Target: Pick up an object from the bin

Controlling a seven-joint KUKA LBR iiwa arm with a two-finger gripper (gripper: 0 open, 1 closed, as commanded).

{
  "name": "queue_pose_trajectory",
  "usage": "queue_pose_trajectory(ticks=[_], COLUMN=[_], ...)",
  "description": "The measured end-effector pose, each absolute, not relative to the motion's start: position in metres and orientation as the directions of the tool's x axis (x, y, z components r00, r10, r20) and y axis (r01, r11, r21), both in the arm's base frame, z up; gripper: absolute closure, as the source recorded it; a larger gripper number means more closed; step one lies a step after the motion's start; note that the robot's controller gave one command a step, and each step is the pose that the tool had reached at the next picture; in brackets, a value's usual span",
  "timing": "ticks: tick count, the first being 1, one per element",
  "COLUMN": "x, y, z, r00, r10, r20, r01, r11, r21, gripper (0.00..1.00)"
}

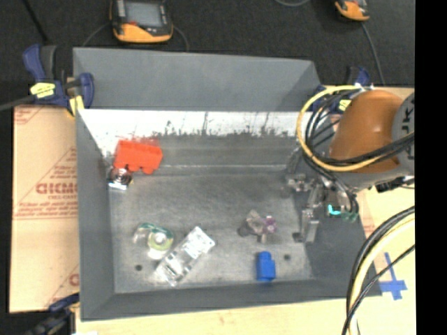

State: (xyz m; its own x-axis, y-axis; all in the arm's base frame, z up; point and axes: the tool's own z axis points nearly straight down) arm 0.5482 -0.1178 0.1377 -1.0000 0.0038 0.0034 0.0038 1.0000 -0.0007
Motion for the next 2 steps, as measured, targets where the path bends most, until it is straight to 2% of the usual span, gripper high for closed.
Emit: queue_pose_trajectory(ticks=[1, 2], x=[0.554, 0.544], y=[-0.070, -0.071], z=[0.068, 0.101], r00=[-0.991, -0.941], r10=[0.132, 0.338], r20=[0.000, -0.007], r01=[0.132, 0.338], r11=[0.991, 0.941], r21=[0.002, 0.002], gripper=[0.00, 0.00])
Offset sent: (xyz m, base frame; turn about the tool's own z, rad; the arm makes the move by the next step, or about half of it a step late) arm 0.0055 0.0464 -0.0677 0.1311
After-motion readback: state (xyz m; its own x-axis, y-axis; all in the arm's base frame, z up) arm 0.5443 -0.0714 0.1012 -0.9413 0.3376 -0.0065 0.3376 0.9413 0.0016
